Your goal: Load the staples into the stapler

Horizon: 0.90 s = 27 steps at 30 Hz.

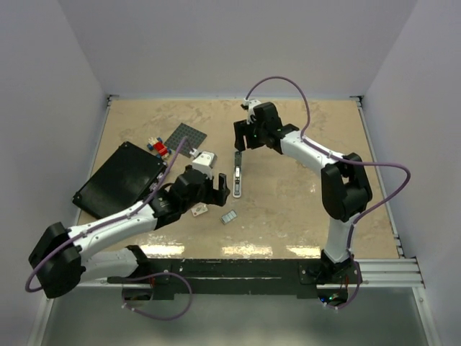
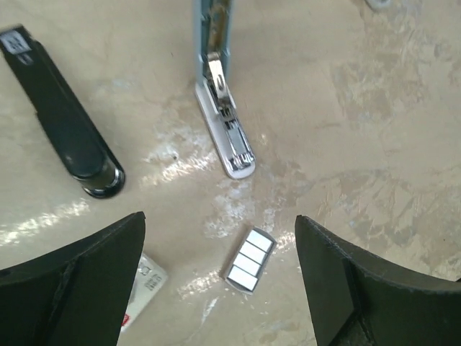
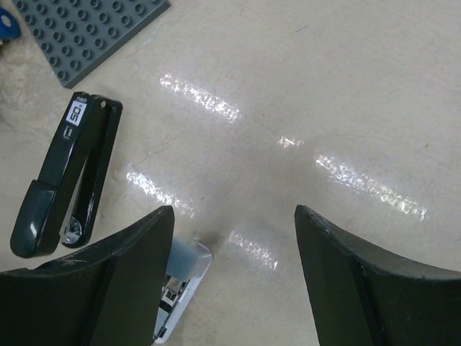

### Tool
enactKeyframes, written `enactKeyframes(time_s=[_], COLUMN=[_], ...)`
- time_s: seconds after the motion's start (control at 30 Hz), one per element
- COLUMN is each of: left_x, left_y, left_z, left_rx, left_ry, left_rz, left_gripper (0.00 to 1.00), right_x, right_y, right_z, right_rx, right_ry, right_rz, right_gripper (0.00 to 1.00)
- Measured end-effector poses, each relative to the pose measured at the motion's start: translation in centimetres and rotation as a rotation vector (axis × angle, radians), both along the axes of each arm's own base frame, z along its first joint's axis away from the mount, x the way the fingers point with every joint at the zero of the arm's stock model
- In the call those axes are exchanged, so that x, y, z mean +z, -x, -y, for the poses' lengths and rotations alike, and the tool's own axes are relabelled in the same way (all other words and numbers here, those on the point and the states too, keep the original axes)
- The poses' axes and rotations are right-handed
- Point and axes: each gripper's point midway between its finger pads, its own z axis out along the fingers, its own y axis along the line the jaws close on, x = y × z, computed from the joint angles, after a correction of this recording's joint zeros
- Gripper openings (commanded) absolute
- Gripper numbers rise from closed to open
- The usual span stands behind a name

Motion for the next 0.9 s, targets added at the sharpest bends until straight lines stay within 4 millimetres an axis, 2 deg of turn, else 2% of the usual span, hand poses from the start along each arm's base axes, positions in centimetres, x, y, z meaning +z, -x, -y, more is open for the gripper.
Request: enactKeyframes(time_s=[0.1, 0.23, 0.37, 0.47, 0.53, 0.63, 0.8, 0.9], left_x=[-2.4, -4.6, -6.1, -7.6, -8.6, -9.7, -9.6, -10.0], left_y=[1.0, 1.9, 1.8, 1.5, 1.3, 0.9, 0.0, -0.4], left_z=[2.2, 5.0, 7.9, 9.4, 9.5, 8.6, 8.0, 8.1], left_rx=[-0.028, -0.046, -0.038, -0.001, 0.033, 0.102, 0.165, 0.173], left_ry=[-0.014, -0.020, -0.043, -0.077, -0.096, -0.122, -0.115, -0.115], left_rz=[-0.074, -0.121, -0.126, -0.127, -0.132, -0.137, -0.115, -0.109], left_gripper=[0.88, 0.88, 0.86, 0.82, 0.79, 0.74, 0.64, 0.54], right_x=[0.0, 0.2, 0.9, 1.6, 1.8, 1.8, 1.3, 1.1], right_y=[0.0, 0.2, 0.5, 0.7, 1.2, 1.9, 2.7, 3.1], right_z=[-0.1, 0.8, 1.4, 1.0, 0.5, 0.0, -0.5, -0.6], right_rx=[0.062, 0.086, 0.119, 0.153, 0.181, 0.210, 0.241, 0.254], right_ry=[-0.028, -0.076, -0.143, -0.182, -0.205, -0.228, -0.253, -0.263], right_rz=[0.010, 0.009, 0.012, 0.022, 0.024, 0.016, -0.004, -0.012], right_gripper=[0.69, 0.67, 0.66, 0.66, 0.66, 0.66, 0.65, 0.65])
